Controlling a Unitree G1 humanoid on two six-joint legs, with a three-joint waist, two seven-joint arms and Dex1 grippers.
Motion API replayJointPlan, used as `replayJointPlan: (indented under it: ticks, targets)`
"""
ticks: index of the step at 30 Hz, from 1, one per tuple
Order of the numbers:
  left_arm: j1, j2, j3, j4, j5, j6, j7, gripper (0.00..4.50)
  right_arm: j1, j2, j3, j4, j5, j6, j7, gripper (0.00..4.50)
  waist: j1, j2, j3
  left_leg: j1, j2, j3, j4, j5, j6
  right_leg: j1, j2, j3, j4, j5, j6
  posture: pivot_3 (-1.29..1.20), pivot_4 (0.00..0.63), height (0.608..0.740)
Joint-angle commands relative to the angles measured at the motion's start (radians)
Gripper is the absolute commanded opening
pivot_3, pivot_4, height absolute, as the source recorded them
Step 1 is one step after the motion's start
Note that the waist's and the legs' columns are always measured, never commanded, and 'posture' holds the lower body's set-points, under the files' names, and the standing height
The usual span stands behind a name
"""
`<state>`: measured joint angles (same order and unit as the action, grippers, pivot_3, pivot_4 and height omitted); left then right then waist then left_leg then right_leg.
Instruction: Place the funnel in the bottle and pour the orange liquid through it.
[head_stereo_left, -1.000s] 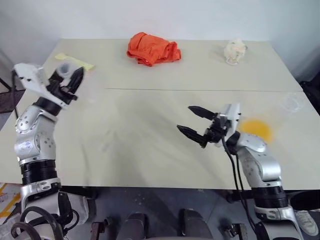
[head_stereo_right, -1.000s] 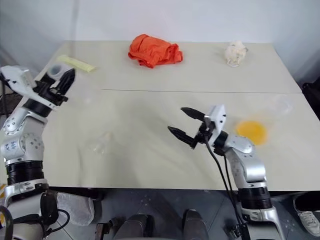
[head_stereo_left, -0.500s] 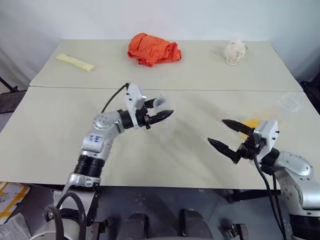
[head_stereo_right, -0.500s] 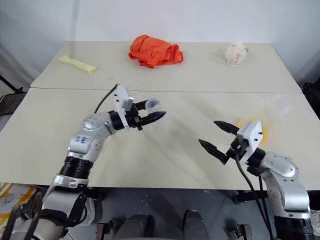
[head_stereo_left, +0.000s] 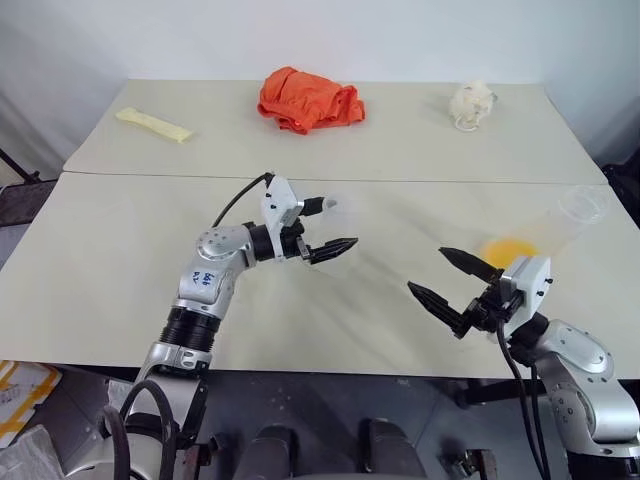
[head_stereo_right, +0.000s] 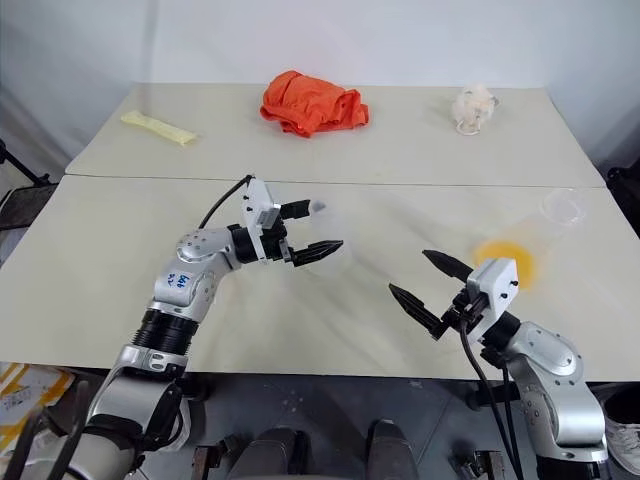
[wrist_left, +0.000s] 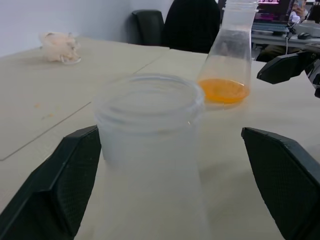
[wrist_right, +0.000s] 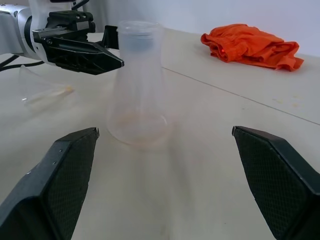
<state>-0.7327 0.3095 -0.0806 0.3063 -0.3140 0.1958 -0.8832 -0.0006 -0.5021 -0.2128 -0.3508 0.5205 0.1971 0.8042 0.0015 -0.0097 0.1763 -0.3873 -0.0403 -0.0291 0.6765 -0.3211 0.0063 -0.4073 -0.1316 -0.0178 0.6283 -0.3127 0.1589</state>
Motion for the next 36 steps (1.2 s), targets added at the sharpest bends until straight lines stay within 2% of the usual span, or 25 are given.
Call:
replayJointPlan:
  ticks: [1,5,8,13,19,22,25,29,33,36]
  targets:
    - [-0.028,0.037,0.044,-0.064,-0.021,0.036,0.002,4.48,-0.016,0.001,0.000,-0.027,0.024,-0.015,0.005,4.50,-0.001,0.000,0.000,0.000,0.000,0.000,0.000,0.000,0.000,0.000,0.000,0.000,0.000,0.000,0.000,0.00,0.150,0.740]
    - [-0.010,0.093,0.080,-0.112,-0.039,0.087,-0.017,4.48,-0.051,0.001,0.016,-0.014,0.041,-0.002,0.013,4.50,0.000,0.000,0.000,0.000,0.000,0.000,0.000,0.000,0.000,0.000,0.000,0.000,0.000,0.000,0.000,0.00,0.150,0.740]
    - [0.020,0.137,0.110,-0.139,-0.043,0.059,-0.040,4.48,-0.090,-0.006,0.030,0.004,0.050,0.012,0.030,4.50,-0.003,0.000,0.000,0.000,0.001,-0.001,0.000,0.000,0.000,0.000,0.000,0.000,0.000,0.000,0.000,0.00,0.150,0.740]
    - [0.115,0.220,0.233,-0.244,-0.096,0.035,-0.037,4.48,-0.176,-0.025,0.063,0.048,0.060,0.031,0.088,4.50,-0.006,0.001,0.000,0.000,0.001,-0.001,0.000,0.000,0.000,0.000,0.000,0.000,0.000,0.000,0.000,0.00,0.150,0.740]
    - [0.433,0.301,0.450,-0.428,-0.154,0.034,0.014,4.48,-0.325,-0.013,0.140,0.134,0.046,0.021,0.173,4.50,-0.014,0.001,0.000,0.001,0.002,-0.001,-0.002,0.000,0.000,-0.001,-0.001,0.000,0.000,0.000,0.000,0.00,0.150,0.740]
    - [0.567,0.303,0.532,-0.493,-0.181,0.032,0.040,4.48,-0.362,-0.001,0.176,0.158,0.036,0.011,0.206,4.50,-0.007,0.001,0.000,0.000,0.002,-0.002,-0.002,0.000,0.000,-0.001,-0.001,0.000,-0.001,0.000,0.000,0.00,0.150,0.740]
    - [0.826,0.261,0.686,-0.580,-0.209,0.038,0.079,4.48,-0.397,0.005,0.230,0.170,0.022,-0.011,0.269,4.50,-0.010,0.001,0.000,0.000,0.002,-0.003,-0.002,-0.001,0.000,0.000,-0.002,0.000,-0.002,0.000,-0.001,0.00,0.150,0.740]
    - [1.036,0.199,0.772,-0.661,-0.243,0.040,0.115,4.48,-0.413,-0.004,0.252,0.186,0.019,-0.020,0.323,4.50,-0.002,0.001,0.001,0.000,0.002,-0.002,-0.003,-0.003,0.001,-0.001,-0.003,-0.001,-0.005,0.000,-0.001,0.00,0.150,0.740]
    - [1.180,0.134,0.775,-0.744,-0.263,0.041,0.135,4.48,-0.426,-0.011,0.261,0.211,0.006,-0.028,0.354,4.50,0.003,0.001,0.001,0.000,0.002,-0.003,-0.002,-0.004,0.002,0.003,-0.004,-0.001,-0.009,0.000,-0.001,0.00,0.150,0.740]
    - [1.250,0.096,0.728,-0.799,-0.255,0.038,0.140,4.48,-0.434,-0.009,0.256,0.223,0.004,-0.027,0.360,4.50,0.000,0.001,0.001,0.001,0.002,-0.004,-0.001,-0.004,0.002,0.004,-0.004,-0.001,-0.011,-0.001,-0.002,0.00,0.150,0.740]
